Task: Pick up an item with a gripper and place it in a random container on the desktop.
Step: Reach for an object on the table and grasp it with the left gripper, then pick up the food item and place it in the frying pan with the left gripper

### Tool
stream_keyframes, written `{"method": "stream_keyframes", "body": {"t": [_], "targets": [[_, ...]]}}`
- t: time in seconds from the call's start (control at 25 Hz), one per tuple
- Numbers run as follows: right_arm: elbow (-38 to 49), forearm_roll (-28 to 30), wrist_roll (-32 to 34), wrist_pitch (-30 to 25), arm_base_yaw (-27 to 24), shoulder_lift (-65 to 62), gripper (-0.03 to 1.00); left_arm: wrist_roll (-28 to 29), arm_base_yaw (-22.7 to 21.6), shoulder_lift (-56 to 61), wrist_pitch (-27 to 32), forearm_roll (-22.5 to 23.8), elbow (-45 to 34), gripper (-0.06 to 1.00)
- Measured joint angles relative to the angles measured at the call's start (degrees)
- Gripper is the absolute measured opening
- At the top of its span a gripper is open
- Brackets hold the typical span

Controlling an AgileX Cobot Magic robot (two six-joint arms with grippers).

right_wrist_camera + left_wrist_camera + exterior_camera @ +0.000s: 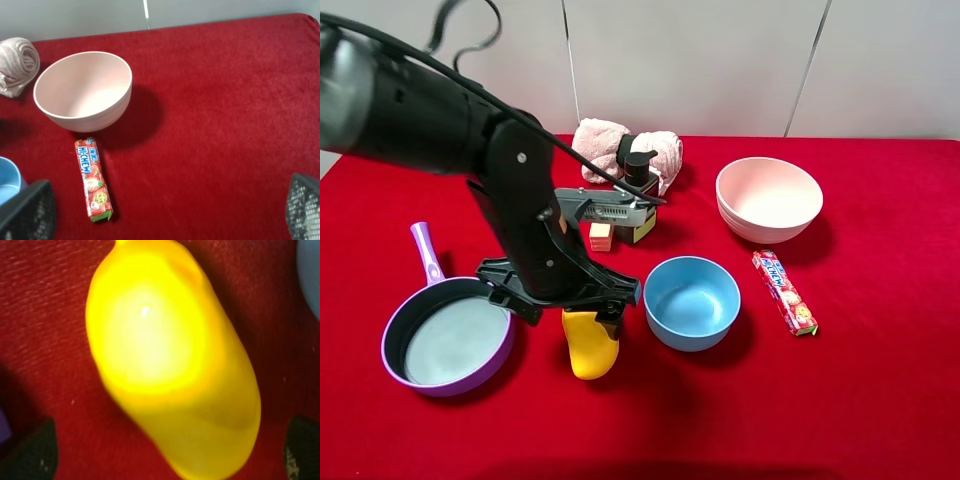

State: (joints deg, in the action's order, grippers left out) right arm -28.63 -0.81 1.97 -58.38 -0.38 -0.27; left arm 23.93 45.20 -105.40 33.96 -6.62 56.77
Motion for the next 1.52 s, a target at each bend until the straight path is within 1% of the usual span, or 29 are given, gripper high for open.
{"method": "stream_keyframes", "body": {"t": [0.32,0.8,0.88,1.04,1.16,1.24,1.36,1.52], "targets": [[0.0,0.0,0.0,0.0,0.0,0.0,0.69,0.0,0.7,-4.3,-2.2,-1.1,2.0,0.88],[0.0,-0.2,0.0,0.0,0.0,0.0,0.69,0.3,0.7,-8.6,-4.1,-1.6,2.1,0.87],[0.0,-0.2,0.0,0.0,0.0,0.0,0.69,0.4,0.7,-9.2,-4.4,-1.9,2.2,0.84],[0.0,-0.3,0.0,0.0,0.0,0.0,0.69,0.4,0.7,-9.3,-4.7,-2.5,2.3,0.74],[0.0,-0.3,0.0,0.0,0.0,0.0,0.69,0.4,0.7,-9.4,-4.7,-2.7,2.3,0.71],[0.0,-0.4,0.0,0.0,0.0,0.0,0.69,0.4,0.7,-9.4,-4.8,-3.6,2.3,0.68],[0.0,-0.4,0.0,0.0,0.0,0.0,0.69,0.4,0.7,-9.5,-5.1,-6.1,2.3,0.61],[0.0,-0.4,0.0,0.0,0.0,0.0,0.69,0.4,0.7,-9.5,-5.3,-7.8,2.3,0.61]]}}
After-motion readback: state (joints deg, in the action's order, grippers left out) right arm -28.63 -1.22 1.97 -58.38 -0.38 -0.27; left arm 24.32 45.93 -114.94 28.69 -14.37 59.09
